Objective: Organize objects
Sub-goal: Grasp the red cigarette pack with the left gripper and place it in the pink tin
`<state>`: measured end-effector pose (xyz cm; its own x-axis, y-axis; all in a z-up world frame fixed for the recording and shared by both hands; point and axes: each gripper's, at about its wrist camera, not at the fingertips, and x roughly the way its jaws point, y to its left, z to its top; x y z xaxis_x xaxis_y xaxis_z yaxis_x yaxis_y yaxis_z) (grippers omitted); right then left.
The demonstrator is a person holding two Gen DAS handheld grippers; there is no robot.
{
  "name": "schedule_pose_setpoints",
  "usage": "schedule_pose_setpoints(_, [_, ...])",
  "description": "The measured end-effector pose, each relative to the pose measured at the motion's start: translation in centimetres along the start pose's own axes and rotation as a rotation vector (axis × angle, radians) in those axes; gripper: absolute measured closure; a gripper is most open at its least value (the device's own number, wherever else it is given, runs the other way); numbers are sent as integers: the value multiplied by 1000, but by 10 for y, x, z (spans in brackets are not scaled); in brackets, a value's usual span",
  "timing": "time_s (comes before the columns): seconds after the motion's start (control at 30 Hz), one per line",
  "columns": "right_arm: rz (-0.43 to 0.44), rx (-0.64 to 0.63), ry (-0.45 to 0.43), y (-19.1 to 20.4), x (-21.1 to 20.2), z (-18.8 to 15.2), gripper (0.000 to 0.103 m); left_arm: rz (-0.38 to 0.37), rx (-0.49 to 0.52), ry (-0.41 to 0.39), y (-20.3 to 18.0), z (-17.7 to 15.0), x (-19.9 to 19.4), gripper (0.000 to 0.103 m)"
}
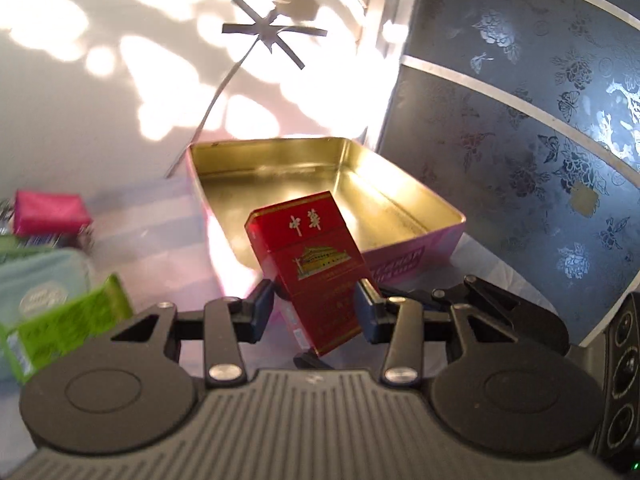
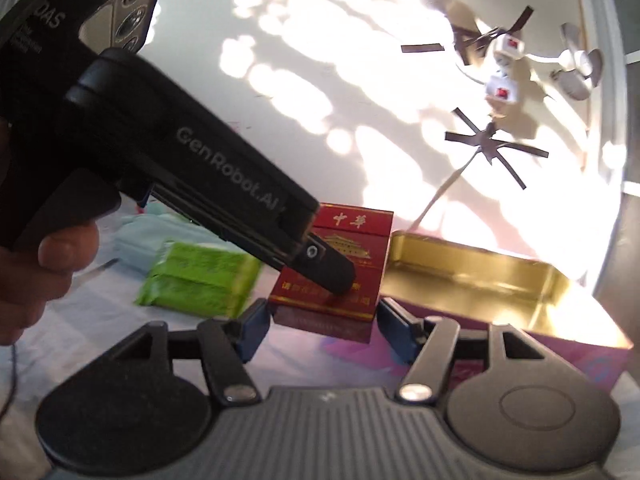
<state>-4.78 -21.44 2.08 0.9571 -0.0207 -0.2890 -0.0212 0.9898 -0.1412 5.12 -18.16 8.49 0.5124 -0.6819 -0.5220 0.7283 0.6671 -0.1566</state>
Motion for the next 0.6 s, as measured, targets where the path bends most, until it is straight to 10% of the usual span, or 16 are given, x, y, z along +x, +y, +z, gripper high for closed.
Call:
schedule_pose_setpoints(0.33, [-222,74,29,-67,62,-4,40,37,42,9,-24,24,83,55])
schedule_pose_setpoints(0.6, [-213,141,-49,-57,24,-14,38,93,-15,-107,5,0,7,53])
